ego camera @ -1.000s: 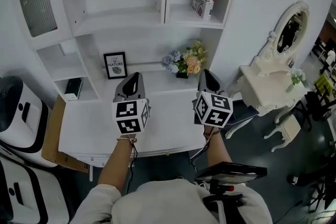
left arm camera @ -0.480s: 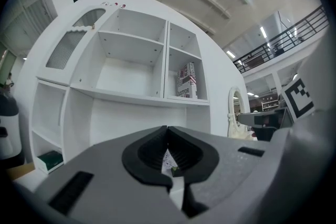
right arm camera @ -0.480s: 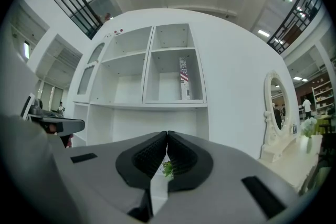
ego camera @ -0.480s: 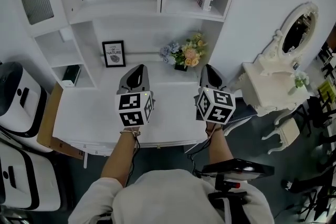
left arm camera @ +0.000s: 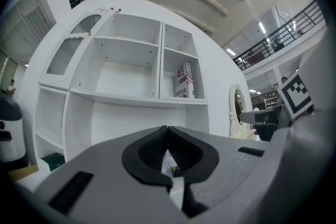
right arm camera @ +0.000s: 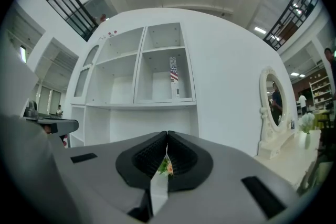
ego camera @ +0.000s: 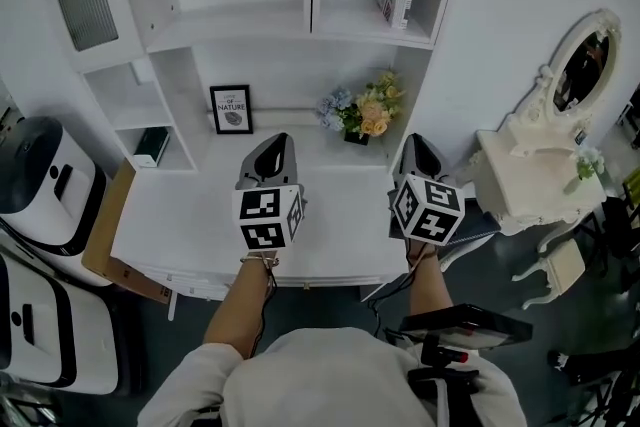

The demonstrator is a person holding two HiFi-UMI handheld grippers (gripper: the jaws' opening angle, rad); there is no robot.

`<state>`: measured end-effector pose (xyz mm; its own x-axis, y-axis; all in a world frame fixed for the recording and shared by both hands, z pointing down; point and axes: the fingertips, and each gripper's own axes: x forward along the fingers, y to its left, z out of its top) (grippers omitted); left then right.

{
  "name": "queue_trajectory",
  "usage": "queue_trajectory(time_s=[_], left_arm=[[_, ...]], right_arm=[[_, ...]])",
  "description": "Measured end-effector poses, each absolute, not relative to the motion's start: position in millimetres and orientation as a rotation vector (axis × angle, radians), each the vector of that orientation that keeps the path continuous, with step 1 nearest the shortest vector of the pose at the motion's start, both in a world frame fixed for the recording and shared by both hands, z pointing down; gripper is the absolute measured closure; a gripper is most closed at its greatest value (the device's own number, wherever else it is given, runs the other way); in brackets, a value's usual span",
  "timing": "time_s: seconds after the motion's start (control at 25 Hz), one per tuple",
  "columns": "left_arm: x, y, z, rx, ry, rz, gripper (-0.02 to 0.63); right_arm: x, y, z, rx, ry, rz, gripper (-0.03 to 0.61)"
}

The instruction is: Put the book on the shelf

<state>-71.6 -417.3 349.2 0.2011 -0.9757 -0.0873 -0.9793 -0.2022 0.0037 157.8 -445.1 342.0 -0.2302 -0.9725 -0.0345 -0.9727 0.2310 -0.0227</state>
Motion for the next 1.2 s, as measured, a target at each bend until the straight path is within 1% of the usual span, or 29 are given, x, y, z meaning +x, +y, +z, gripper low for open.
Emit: queue_trajectory(time_s=[0.2, 0.84, 1.2], left_arm=[[-63.9, -413.1, 350.2, -2.396, 1.951, 0.100, 0.606], [-67.0, -396.3, 352.8, -2.423, 1.949, 0.107, 0.606], [-56.1, -392.4, 354.0, -2.447, 1.919, 0.097, 0.606]], right_arm=[[159.9, -438.8, 351.0, -1.908, 2.457, -0.039, 0.554], [147.5, -413.3, 348.6, -1.930, 2.497, 0.026, 0.557], [160.7, -407.0, 348.0, -1.960, 2.475, 0.029, 0.557]])
